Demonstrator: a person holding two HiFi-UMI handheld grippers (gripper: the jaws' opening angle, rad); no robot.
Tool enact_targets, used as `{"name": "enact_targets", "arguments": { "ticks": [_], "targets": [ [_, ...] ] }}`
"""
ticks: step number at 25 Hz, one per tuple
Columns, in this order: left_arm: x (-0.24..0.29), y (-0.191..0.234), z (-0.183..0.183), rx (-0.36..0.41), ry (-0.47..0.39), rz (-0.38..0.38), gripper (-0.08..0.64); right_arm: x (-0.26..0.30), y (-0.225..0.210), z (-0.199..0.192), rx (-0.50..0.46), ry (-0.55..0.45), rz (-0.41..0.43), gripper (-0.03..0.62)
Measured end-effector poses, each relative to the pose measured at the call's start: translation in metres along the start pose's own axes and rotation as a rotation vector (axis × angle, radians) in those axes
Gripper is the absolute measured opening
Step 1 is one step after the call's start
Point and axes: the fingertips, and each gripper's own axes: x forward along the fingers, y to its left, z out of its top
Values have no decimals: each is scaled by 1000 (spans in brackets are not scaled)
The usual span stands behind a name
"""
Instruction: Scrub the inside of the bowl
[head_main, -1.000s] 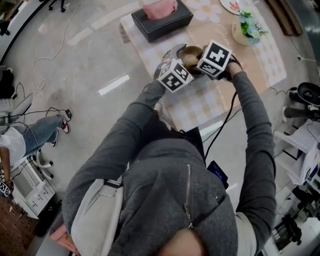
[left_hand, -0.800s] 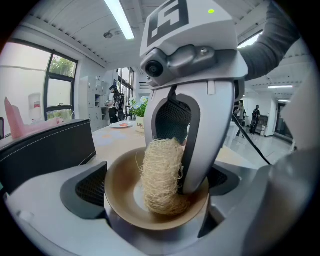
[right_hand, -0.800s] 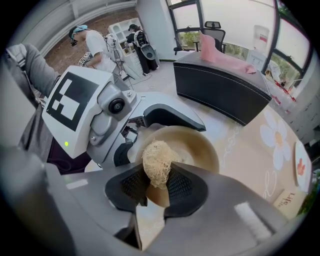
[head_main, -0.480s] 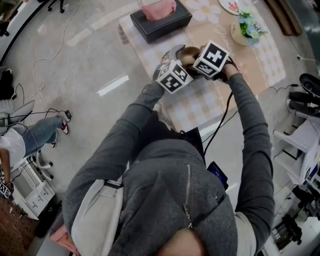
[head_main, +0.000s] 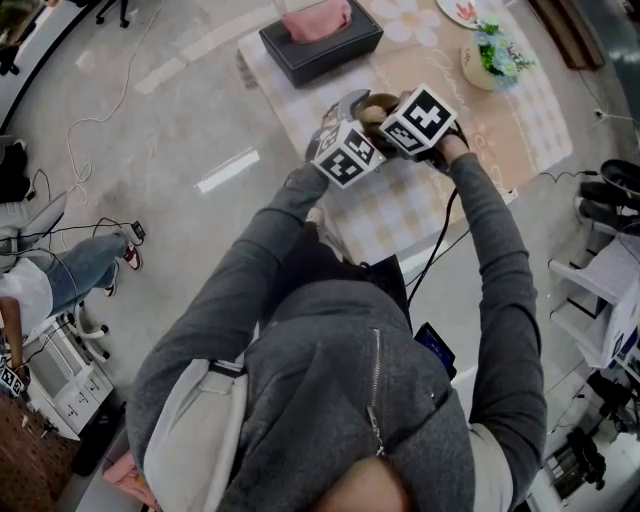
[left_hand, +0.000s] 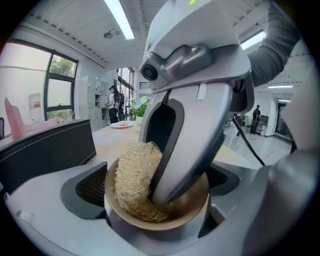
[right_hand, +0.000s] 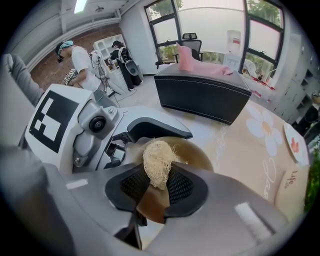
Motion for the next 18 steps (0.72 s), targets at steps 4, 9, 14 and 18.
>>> {"name": "enact_targets", "arguments": {
  "ticks": [4,9,14,18],
  "targets": [
    [0,0,0,0,-1,1,594,-1,-5,2,55,-55,-24,86],
    [1,0,-1,-1,-1,1,594,0,-8,4,21,-68,-115,86],
    [1,0,0,-2,-1,0,594,-1,-12,4,25,-74,-157,86],
    [1,0,0,-2,-1,0,594,-2,-15,5,22,-85,-188,86]
  ]
}}
